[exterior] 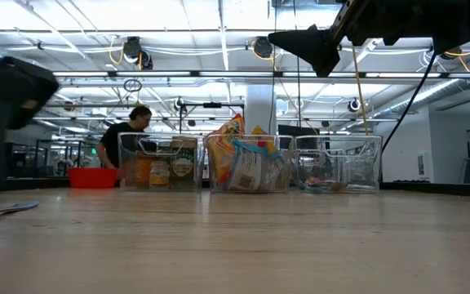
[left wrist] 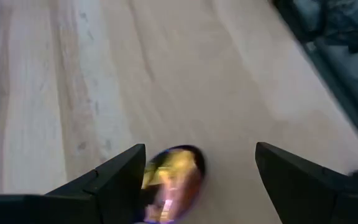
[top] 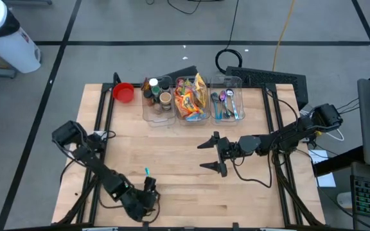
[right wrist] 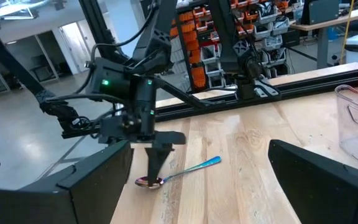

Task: Pick & Place Food Item
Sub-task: Put the blue spoon into the right transparent bin

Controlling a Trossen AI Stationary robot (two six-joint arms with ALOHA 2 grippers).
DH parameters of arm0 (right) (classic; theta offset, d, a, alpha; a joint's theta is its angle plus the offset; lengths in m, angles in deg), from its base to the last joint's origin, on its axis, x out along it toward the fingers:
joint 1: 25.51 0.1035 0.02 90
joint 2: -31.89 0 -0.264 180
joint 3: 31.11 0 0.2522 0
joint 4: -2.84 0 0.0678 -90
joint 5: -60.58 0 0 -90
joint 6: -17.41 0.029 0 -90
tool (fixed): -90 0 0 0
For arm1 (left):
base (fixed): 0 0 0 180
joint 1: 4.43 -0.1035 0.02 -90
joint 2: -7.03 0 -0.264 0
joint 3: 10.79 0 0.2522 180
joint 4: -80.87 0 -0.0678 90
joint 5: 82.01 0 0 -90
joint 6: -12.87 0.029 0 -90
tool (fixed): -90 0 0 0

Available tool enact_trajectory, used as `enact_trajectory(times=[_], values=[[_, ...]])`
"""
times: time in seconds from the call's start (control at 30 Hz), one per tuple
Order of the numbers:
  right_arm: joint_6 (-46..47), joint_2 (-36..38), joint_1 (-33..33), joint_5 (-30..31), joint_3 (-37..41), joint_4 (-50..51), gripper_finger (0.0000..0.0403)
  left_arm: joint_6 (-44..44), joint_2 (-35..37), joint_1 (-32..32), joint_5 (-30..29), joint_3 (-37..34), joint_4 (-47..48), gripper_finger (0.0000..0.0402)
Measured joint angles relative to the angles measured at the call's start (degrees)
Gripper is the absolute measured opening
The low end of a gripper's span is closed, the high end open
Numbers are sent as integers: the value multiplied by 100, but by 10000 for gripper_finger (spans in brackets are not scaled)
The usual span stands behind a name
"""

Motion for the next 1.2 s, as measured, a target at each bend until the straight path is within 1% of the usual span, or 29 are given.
enact_trajectory(times=[0.17, 0.27, 0.4, 0.53, 0.67, 0.8, 0.93, 1.07, 1.2], values=[[-2, 0, 0, -2, 0, -2, 375, -216, 10, 200, -747, 2, 71, 312], [-13, 0, 0, 0, 0, -2, 375, -247, 10, 238, -938, 2, 85, 307], [-13, 0, 0, -4, 0, -1, 375, -461, 10, 190, -885, 2, 215, 278], [-4, 0, 0, -7, 0, -2, 375, -532, 10, 208, -535, 2, 192, 238], [-15, 0, 0, -8, 0, -1, 375, -683, 10, 213, -470, 2, 190, 207], [-17, 0, 0, -9, 0, 0, 375, -689, -50, 245, -427, 2, 204, 185], [-17, 0, 0, -9, 0, 0, 375, -743, -289, 230, -335, 2, 139, 172], [-12, 0, 0, -11, 0, 0, 375, -753, -394, 248, -528, 15, 83, 158], [-15, 0, 0, -9, 0, 0, 375, -666, -396, 246, -596, 15, 48, 128]])
